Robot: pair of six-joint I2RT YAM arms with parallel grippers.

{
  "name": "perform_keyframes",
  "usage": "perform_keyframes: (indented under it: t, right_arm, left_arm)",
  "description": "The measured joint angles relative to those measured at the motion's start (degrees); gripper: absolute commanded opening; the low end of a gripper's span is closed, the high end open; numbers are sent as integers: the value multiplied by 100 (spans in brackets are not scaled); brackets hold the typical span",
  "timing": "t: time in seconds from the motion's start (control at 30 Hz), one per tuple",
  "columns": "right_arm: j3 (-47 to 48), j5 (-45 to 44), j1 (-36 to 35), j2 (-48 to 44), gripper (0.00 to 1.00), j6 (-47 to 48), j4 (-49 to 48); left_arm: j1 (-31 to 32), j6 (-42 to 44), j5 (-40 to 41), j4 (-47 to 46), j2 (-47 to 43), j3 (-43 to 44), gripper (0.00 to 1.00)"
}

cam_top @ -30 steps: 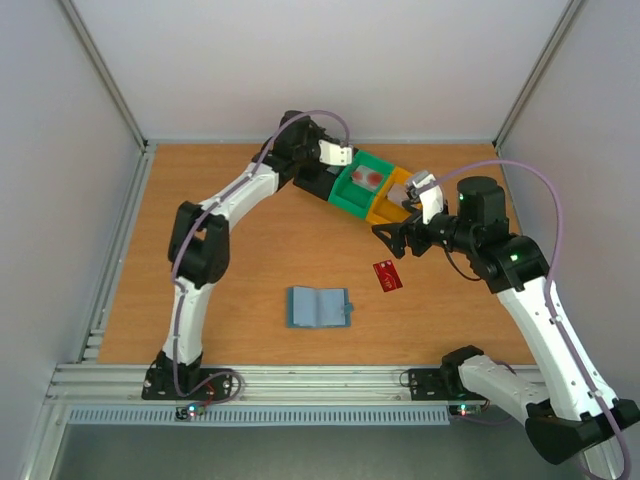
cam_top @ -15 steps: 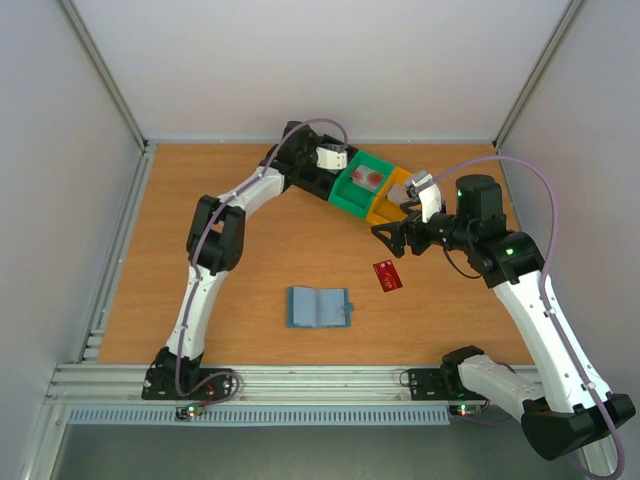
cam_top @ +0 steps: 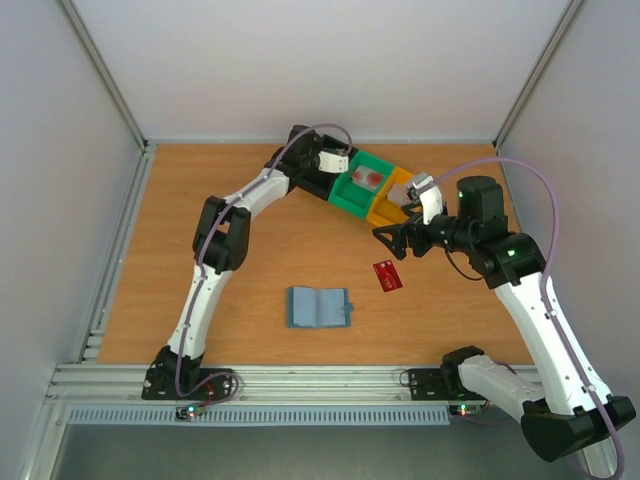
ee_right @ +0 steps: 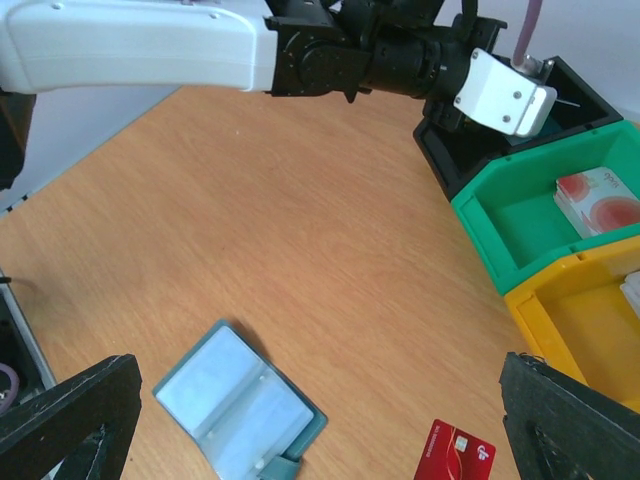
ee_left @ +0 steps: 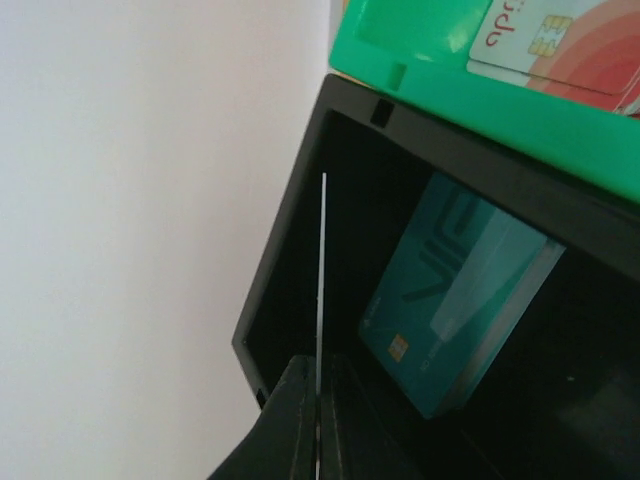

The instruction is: Take the credit cards out of the card holder

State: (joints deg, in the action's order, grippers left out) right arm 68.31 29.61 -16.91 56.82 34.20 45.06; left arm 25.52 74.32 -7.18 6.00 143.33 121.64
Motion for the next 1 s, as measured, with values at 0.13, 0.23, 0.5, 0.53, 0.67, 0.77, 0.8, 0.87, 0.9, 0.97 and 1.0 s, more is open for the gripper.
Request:
perform_keyframes:
  t: [0.13,0.23,0.5,0.53,0.67,0.77,0.8,0.87,0.9,0.97,1.0]
  right_arm:
    - [0,2,0,-44,98,35,44]
    - [0,46,7,-70,98,37,44]
    - [-35,120,20,-136,98,39,44]
    - [-35,138,20,-146,99,42,44]
    - [-37,212,20,-170,99,46,44]
    - [-37,245,20,-170,98,50,44]
    - [-37,258,20,-170,98,52,44]
    - [-37,282,20,-173,98,57,44]
    - [-37,299,20,-173,98,61,46]
    - [-37,330,20,-188,98,63,46]
    - [-37,343,20,-205,99,66,46]
  left_arm:
    - [70,118,216,-17,151,52,0]
    - [146,247,461,33,352,216,0]
    - [153,262,678,87,647,629,14]
    - [153,264,695,105,649,629,22]
    - [157,208,715,177,649,656,54]
    - [153,79,592,282,647,699,62]
    - [146,55,549,323,647,708,64]
    - [140,24,459,413,643,715,67]
    - [140,-4,426,468,640,717,68]
    - [133,-50,361,588,640,761,71]
    - [125,-68,334,671,638,791,72]
